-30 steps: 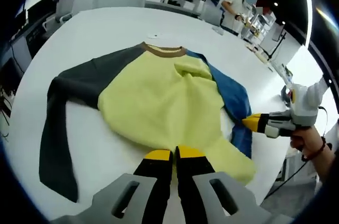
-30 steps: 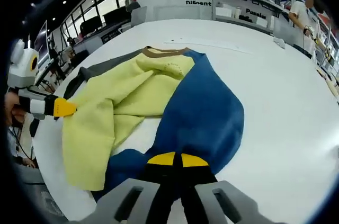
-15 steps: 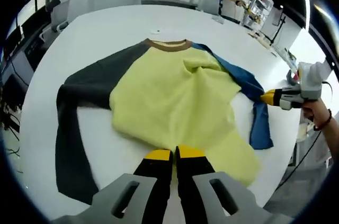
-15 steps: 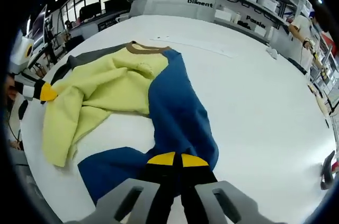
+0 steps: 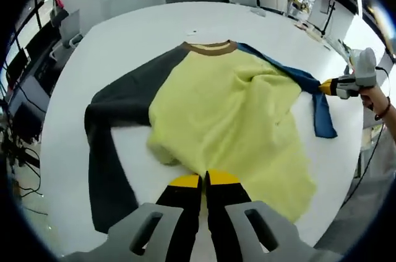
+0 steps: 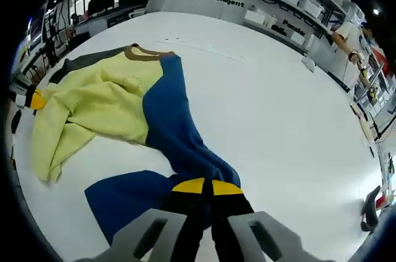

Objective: Fold the garment on the visible template until the final outline fits inside the template.

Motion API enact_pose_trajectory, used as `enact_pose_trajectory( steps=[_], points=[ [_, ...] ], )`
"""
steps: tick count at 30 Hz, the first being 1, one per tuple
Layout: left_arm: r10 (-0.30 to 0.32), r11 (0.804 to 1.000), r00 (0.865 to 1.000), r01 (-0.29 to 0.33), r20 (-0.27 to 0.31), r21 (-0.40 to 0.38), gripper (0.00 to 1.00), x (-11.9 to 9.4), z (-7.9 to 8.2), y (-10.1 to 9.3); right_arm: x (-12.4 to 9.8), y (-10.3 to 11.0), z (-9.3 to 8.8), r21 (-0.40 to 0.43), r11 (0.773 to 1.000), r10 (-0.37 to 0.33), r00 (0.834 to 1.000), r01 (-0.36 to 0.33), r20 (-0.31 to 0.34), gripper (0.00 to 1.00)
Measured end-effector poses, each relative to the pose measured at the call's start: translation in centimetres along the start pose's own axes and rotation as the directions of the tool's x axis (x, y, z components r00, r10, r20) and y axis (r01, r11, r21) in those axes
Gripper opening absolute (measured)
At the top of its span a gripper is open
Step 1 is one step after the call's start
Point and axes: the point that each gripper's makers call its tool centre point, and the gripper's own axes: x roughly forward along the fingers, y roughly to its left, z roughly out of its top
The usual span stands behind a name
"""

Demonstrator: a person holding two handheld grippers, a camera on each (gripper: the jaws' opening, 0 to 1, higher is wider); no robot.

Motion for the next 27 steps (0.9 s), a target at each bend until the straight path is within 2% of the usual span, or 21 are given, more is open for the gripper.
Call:
enact_pose_trajectory(
  steps=[6,11,13,15,20,22,25,27],
  points=[
    [0.099,0.989,0.995,-0.097,-0.004,0.112,0.01,-0.1,0.2,2.3,0.3,-1.2,-0.1,-0.008,1.000,-0.025,1.000,0.025,-0.004,0.00],
    [0.118,0.983,0.993,-0.117,0.002,0.144,0.01,-0.1,0.3,2.8,0.4,-1.6,-0.4,-0.005,1.000,-0.029,1.000,0.029,-0.008,0.00],
    [0.140,0.965,0.990,-0.140,0.015,0.223,0.02,0.0,0.7,3.0,0.4,-1.5,-0.5,-0.016,0.999,-0.029,1.000,0.029,-0.008,0.00],
    [0.157,0.954,0.988,-0.155,0.014,0.255,0.03,0.0,0.7,2.9,0.5,-1.5,-0.4,-0.017,0.999,-0.030,1.000,0.030,-0.006,0.00],
    [0.172,0.961,0.985,-0.169,0.007,0.218,0.09,-0.2,0.1,3.4,0.0,-1.2,0.0,0.001,1.000,-0.019,0.999,0.019,0.026,0.00],
    [0.181,0.963,0.983,-0.178,0.001,0.205,0.12,-0.4,-0.4,3.8,-0.4,-0.6,0.2,0.040,0.999,0.004,0.999,-0.005,0.040,0.09],
    [0.159,0.972,0.987,-0.158,0.004,0.171,0.16,-0.9,-0.8,3.4,-1.1,0.4,0.6,0.054,0.998,0.029,0.997,-0.033,0.070,0.23],
    [0.119,0.983,0.993,-0.121,0.023,0.137,0.19,-1.2,-0.7,2.6,-1.5,1.4,1.0,0.038,0.998,0.049,0.994,-0.053,0.096,0.23]
  ],
)
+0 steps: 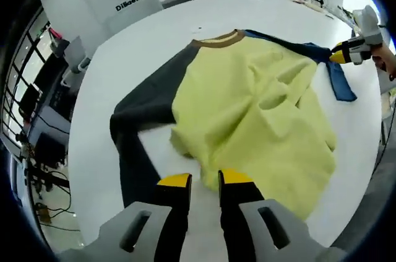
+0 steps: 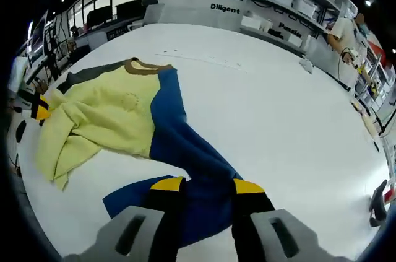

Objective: Fold the garment on the visible template until the final outline fits inside the template.

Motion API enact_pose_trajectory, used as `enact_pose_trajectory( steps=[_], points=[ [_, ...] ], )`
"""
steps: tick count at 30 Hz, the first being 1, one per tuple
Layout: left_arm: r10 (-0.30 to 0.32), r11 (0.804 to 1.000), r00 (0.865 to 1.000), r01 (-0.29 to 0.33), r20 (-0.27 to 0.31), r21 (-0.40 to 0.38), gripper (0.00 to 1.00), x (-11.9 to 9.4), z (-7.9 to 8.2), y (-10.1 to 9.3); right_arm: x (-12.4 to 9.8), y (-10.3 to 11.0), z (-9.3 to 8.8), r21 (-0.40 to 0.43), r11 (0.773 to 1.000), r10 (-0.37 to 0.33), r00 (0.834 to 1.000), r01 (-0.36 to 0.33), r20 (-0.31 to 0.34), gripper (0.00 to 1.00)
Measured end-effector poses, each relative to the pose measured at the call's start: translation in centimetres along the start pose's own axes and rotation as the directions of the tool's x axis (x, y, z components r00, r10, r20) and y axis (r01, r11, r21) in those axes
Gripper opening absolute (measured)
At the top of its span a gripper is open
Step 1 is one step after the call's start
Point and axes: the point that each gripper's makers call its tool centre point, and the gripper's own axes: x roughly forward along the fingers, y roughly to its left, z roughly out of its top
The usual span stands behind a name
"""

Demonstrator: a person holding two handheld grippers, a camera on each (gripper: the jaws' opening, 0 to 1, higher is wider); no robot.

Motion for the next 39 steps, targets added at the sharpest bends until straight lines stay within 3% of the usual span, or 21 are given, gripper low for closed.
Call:
enact_pose_trajectory(
  steps=[5,9,13,18,19,23,25,32,39],
  points=[
    [-0.029,0.999,0.999,0.030,0.028,-0.033,0.28,-0.9,0.0,-1.1,-0.6,3.0,1.1,-0.037,0.996,0.083,0.994,-0.080,0.068,0.32],
    [-0.046,0.999,0.998,0.047,0.031,-0.023,0.36,-1.1,-0.3,-2.4,-1.2,4.7,1.0,-0.094,0.990,0.116,0.991,-0.109,0.072,0.36],
    [-0.089,0.994,0.994,0.093,0.068,-0.054,0.40,-1.5,-0.2,-3.7,-1.7,7.2,1.0,-0.096,0.979,0.191,0.978,-0.183,0.085,0.45],
    [-0.117,0.990,0.990,0.122,0.076,-0.070,0.48,-1.7,-0.6,-4.8,-2.4,9.9,0.9,-0.114,0.963,0.255,0.963,-0.245,0.091,0.55],
    [-0.117,0.989,0.989,0.124,0.086,-0.078,0.50,-1.9,-0.6,-5.0,-2.7,11.4,0.8,-0.115,0.951,0.298,0.950,-0.288,0.093,0.58],
    [-0.136,0.980,0.985,0.150,0.110,-0.130,0.52,-2.2,-0.9,-6.4,-3.1,13.8,0.5,-0.138,0.934,0.342,0.936,-0.328,0.086,0.70],
    [-0.157,0.976,0.981,0.172,0.114,-0.131,0.54,-2.1,-1.1,-7.1,-3.4,15.2,0.4,-0.157,0.918,0.381,0.921,-0.365,0.084,0.70],
    [-0.169,0.973,0.979,0.184,0.111,-0.142,0.63,-2.0,-1.8,-8.2,-3.9,18.1,0.1,-0.178,0.892,0.433,0.899,-0.415,0.071,0.69],
    [-0.167,0.980,0.983,0.174,0.083,-0.099,0.65,-2.2,-2.8,-8.9,-4.2,21.3,-0.9,-0.218,0.868,0.466,0.884,-0.447,0.043,0.51]
  ],
)
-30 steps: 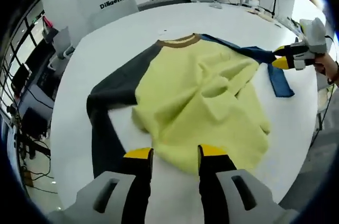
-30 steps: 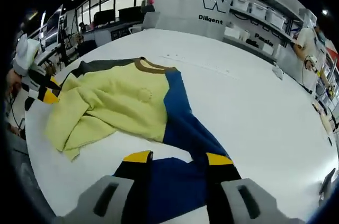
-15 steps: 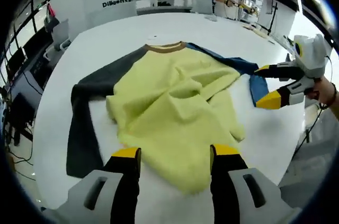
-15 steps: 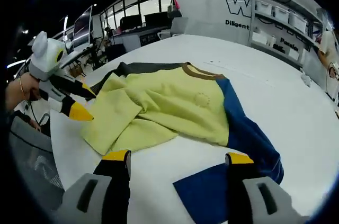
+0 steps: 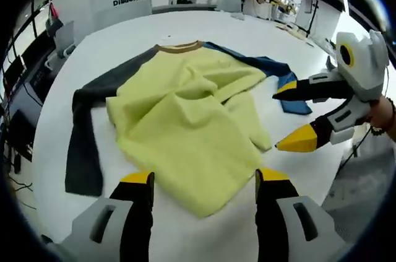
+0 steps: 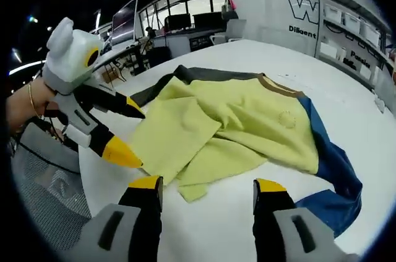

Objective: Fold the garment on the visible template until the final outline fits inside the template.

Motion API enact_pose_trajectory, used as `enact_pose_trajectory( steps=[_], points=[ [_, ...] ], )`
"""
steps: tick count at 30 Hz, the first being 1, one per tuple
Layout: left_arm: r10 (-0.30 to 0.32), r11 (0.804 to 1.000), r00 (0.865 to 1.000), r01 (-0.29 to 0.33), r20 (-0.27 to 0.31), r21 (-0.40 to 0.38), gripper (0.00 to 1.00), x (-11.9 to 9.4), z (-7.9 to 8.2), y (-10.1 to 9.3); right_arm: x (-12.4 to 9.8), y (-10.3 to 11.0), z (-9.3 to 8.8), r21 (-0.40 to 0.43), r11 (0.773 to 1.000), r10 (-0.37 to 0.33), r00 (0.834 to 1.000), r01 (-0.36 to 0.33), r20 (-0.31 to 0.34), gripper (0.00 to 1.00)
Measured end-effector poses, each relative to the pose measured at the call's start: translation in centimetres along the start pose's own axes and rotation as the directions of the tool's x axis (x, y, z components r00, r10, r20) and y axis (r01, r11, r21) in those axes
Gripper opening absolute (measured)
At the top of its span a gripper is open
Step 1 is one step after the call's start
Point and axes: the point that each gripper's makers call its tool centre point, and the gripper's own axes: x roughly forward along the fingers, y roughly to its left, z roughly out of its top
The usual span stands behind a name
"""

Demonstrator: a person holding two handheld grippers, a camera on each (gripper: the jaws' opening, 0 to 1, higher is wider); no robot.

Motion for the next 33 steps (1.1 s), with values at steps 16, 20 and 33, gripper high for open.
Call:
enact_pose_trajectory(
  steps=[16,20,33],
  points=[
    [-0.020,0.996,1.000,0.020,0.007,0.086,0.61,1.2,-0.9,-1.9,2.2,1.7,-1.4,-0.049,0.999,0.004,0.999,-0.006,-0.047,0.19],
    [-0.011,0.995,1.000,0.011,0.001,0.104,0.56,1.4,-1.0,-1.9,2.3,1.2,-1.4,-0.062,0.998,-0.021,0.999,0.018,-0.038,0.13],
    [0.004,0.996,1.000,-0.006,0.013,0.089,0.23,1.3,-0.9,-1.3,1.7,0.5,-0.7,-0.081,0.995,-0.065,0.998,0.063,-0.018,0.00]
  ],
)
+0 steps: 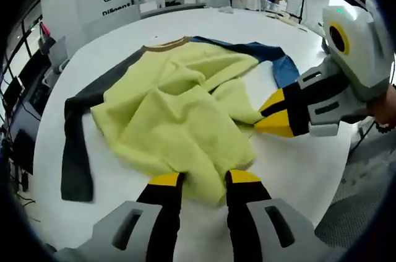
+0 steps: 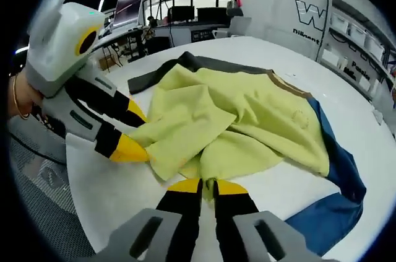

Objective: Fold the garment on the visible template until the final outline fits inside the template.

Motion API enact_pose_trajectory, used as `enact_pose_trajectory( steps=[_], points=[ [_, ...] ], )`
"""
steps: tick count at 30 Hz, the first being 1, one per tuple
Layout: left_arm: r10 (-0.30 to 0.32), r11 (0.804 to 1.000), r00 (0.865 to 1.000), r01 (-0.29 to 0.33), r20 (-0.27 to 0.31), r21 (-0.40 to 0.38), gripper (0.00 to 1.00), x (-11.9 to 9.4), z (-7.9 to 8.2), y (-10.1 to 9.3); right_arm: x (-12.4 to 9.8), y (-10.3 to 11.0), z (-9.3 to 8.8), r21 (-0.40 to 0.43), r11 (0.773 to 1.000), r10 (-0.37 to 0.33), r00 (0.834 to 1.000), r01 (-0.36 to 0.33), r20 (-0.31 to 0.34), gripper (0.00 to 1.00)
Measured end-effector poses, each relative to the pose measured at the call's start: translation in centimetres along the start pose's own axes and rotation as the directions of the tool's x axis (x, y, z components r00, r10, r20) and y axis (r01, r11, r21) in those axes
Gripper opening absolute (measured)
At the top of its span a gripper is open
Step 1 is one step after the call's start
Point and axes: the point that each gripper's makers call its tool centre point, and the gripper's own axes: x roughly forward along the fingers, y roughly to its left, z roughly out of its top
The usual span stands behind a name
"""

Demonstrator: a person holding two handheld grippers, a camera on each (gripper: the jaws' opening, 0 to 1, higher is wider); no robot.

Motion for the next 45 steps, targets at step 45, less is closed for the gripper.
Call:
enact_pose_trajectory(
  steps=[45],
  points=[
    [-0.014,0.994,0.997,0.006,0.071,0.111,0.10,-7.8,-0.5,-2.0,-11.8,-1.7,-4.3,0.332,0.942,-0.041,0.999,0.050,-0.033,0.00]
  ],
)
